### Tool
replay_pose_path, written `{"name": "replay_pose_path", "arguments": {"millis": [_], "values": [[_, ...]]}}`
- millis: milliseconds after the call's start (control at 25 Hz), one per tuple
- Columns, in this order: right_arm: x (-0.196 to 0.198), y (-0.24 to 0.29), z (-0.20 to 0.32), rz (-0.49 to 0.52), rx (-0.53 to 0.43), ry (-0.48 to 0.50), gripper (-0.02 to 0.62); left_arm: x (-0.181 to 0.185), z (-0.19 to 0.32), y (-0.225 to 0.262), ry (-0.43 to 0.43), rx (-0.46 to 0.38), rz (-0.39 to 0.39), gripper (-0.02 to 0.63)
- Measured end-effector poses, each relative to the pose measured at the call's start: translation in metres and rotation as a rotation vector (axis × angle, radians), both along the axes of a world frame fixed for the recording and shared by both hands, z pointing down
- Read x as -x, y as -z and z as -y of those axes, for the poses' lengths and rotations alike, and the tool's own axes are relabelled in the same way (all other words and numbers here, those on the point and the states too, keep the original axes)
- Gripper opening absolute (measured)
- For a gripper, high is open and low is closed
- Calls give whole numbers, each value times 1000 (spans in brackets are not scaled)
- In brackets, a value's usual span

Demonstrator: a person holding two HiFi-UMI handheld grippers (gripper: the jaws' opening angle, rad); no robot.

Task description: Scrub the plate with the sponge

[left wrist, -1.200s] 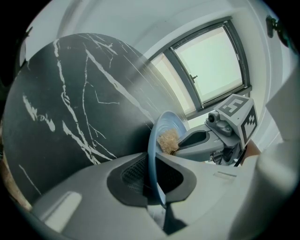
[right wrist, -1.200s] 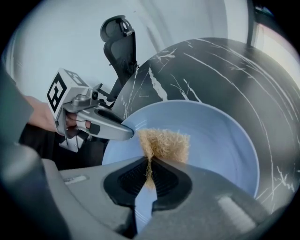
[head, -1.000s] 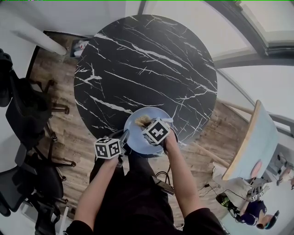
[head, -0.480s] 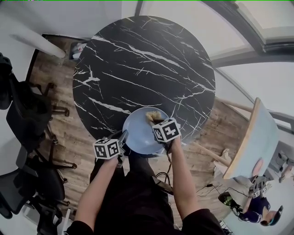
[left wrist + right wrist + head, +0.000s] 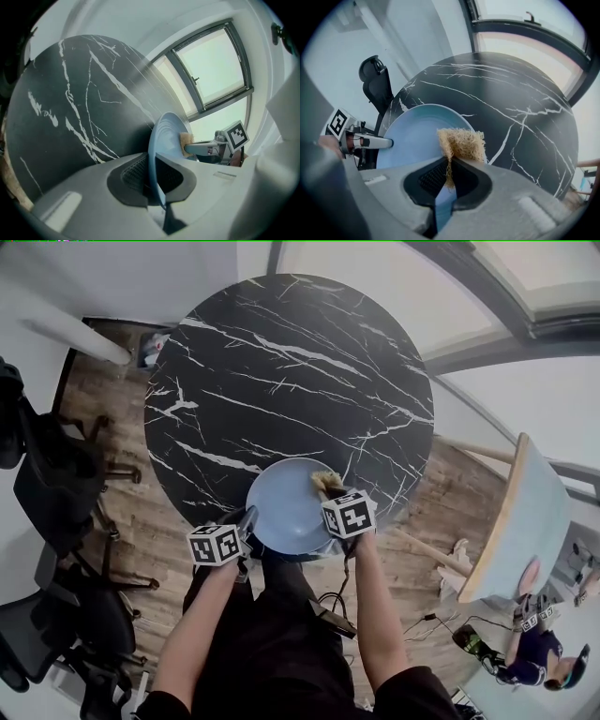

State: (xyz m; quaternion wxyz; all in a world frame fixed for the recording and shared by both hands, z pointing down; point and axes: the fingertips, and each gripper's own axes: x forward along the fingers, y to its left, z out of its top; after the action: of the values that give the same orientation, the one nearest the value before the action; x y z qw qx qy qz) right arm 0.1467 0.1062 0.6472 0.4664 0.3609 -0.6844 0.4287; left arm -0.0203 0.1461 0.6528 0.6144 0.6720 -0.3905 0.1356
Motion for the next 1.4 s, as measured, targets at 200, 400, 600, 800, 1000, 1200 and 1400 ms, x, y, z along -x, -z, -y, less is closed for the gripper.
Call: {"name": "replay_pose_path", "arguments": {"millis": [200, 400, 600, 800, 1000, 1200, 1400], "values": [[28, 18, -19, 57, -27, 121, 21, 0, -1, 1, 8, -4, 22, 25], [80, 26, -69, 152, 15, 337, 21, -1, -2, 0, 42, 10, 1, 26], [108, 23, -107, 169, 79, 496, 21, -1, -1, 0, 55, 14, -15, 26], [130, 20, -130, 196, 119, 597, 21, -1, -2, 0, 70, 12, -20, 25], [135, 4, -131, 144, 122, 639, 21, -2, -3, 0, 47, 3, -13, 23], [131, 0, -123, 114, 120, 609, 21, -3, -3, 1, 29, -5, -5, 23], [125, 0, -109, 115, 104, 558, 21, -4, -2, 2, 13, -4, 6, 25]]}}
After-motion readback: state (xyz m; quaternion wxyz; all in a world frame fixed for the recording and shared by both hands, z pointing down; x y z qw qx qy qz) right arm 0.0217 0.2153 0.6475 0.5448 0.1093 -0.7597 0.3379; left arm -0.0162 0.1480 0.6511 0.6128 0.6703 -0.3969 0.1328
